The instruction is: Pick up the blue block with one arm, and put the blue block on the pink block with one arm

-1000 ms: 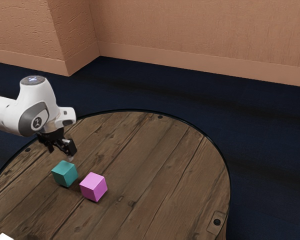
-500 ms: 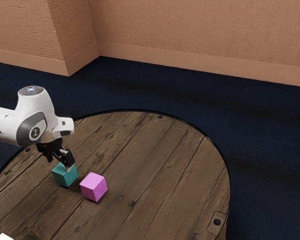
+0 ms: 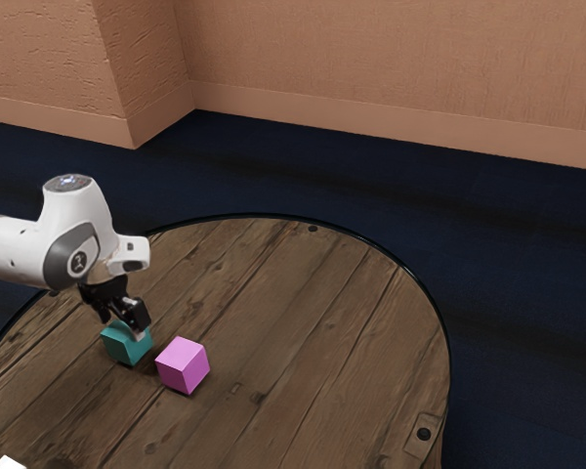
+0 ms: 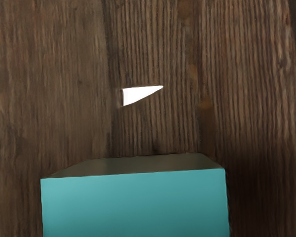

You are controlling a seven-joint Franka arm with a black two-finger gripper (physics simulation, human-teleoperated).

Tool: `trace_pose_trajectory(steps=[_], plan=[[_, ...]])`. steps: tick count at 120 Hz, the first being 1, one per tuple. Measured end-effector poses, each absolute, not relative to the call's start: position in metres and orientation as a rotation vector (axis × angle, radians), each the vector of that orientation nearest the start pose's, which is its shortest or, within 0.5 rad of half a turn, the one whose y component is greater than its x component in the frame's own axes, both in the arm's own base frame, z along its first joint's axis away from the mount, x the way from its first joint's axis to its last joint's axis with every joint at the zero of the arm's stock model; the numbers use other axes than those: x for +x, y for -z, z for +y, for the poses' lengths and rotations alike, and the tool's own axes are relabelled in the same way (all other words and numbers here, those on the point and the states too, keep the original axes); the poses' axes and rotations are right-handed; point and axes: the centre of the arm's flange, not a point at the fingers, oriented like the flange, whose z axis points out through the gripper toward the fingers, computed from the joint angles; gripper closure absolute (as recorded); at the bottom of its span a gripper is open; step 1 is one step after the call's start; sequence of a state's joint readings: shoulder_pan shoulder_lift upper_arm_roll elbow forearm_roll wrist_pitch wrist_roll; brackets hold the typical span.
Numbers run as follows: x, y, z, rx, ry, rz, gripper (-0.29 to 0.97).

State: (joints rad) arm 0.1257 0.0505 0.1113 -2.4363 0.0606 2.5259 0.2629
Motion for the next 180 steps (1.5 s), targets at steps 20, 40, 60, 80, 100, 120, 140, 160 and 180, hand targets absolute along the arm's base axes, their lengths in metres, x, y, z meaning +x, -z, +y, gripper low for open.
trace_pose_trajectory(steps=[20,40,60,80,100,120,140,160,180], plan=[[0.478,-0.281,0.109,-3.094,0.037,0.145,0.00],[0.476,-0.273,0.112,-3.106,0.020,0.135,0.00],[0.477,-0.267,0.112,-3.109,0.018,0.142,0.00],[0.477,-0.268,0.114,-3.108,0.025,0.146,0.00],[0.476,-0.268,0.118,-3.108,0.027,0.138,0.00],[0.481,-0.265,0.118,-3.109,0.008,0.143,0.00],[0.485,-0.267,0.120,-3.109,-0.013,0.152,0.00],[0.484,-0.263,0.120,-3.111,-0.055,0.172,0.00],[0.487,-0.259,0.120,-3.112,-0.075,0.187,0.00]])
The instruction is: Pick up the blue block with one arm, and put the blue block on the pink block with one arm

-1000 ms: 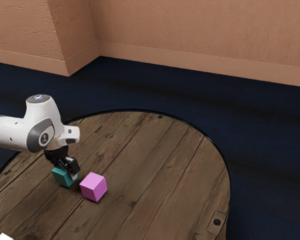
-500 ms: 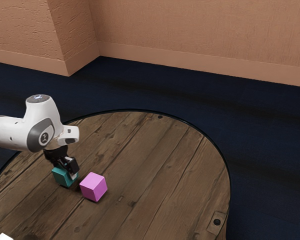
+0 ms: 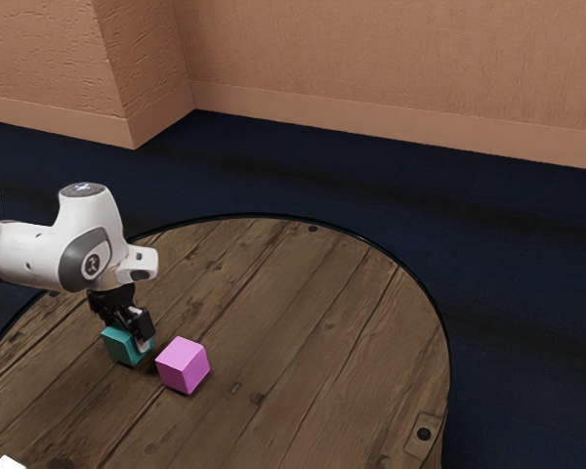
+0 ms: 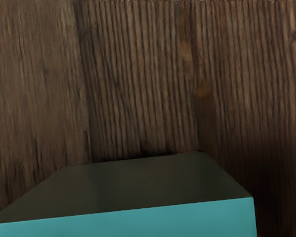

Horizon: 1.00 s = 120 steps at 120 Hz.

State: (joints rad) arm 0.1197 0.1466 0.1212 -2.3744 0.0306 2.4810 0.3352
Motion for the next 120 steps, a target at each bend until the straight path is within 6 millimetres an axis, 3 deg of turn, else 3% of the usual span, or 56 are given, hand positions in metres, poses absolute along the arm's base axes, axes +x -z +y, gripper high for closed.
trace_pose_trajectory(steps=[58,90,100,120], plan=[[0.488,-0.257,0.121,-3.118,-0.084,0.195,0.24],[0.489,-0.261,0.121,-3.121,-0.071,0.186,0.26],[0.490,-0.268,0.121,-3.120,-0.050,0.185,0.27],[0.489,-0.313,0.120,-3.117,0.048,0.174,0.29]])
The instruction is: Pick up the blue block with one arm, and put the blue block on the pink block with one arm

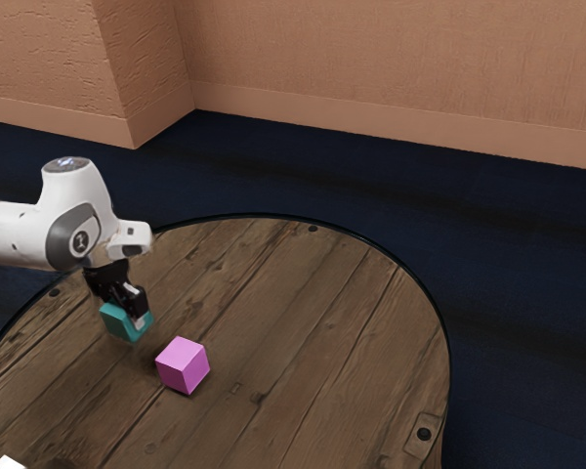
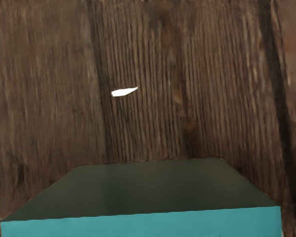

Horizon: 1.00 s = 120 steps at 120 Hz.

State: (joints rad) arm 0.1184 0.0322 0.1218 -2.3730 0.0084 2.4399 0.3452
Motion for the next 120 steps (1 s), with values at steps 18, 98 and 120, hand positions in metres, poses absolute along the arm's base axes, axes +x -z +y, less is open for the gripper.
trace_pose_trajectory(steps=[18,98,120], plan=[[0.482,-0.336,0.116,-3.139,0.045,0.102,0.29],[0.490,-0.333,-0.015,-3.152,-0.055,0.254,0.28],[0.488,-0.330,0.035,-3.166,-0.066,0.056,0.27]])
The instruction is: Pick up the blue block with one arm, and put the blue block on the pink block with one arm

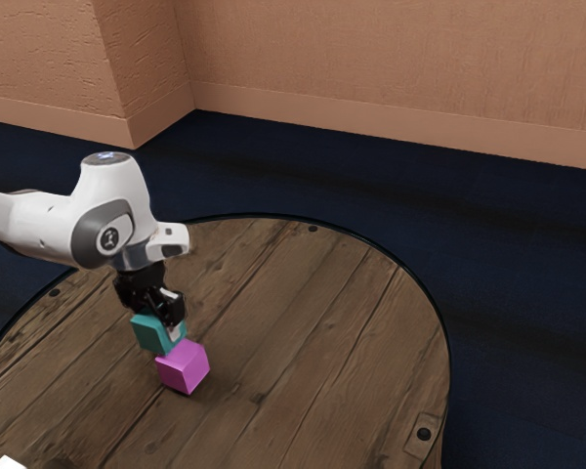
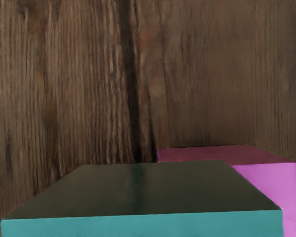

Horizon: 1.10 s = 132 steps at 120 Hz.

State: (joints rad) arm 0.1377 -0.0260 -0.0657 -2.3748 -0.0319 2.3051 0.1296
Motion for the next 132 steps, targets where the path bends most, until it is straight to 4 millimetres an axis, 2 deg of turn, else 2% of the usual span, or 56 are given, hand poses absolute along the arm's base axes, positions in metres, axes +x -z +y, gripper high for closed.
trace_pose_trajectory(steps=[11,21,32,54,63,95,132], plan=[[0.487,-0.330,0.051,-3.169,-0.063,-0.017,0.27],[0.486,-0.330,0.055,-3.171,-0.060,-0.044,0.27],[0.487,-0.332,0.047,-3.172,-0.055,-0.028,0.27],[0.489,-0.333,0.010,-3.170,-0.054,0.078,0.28],[0.485,-0.334,0.001,-3.167,-0.055,0.103,0.28],[0.481,-0.331,0.024,-3.169,-0.064,0.015,0.27],[0.478,-0.335,0.014,-3.167,-0.053,0.040,0.27]])
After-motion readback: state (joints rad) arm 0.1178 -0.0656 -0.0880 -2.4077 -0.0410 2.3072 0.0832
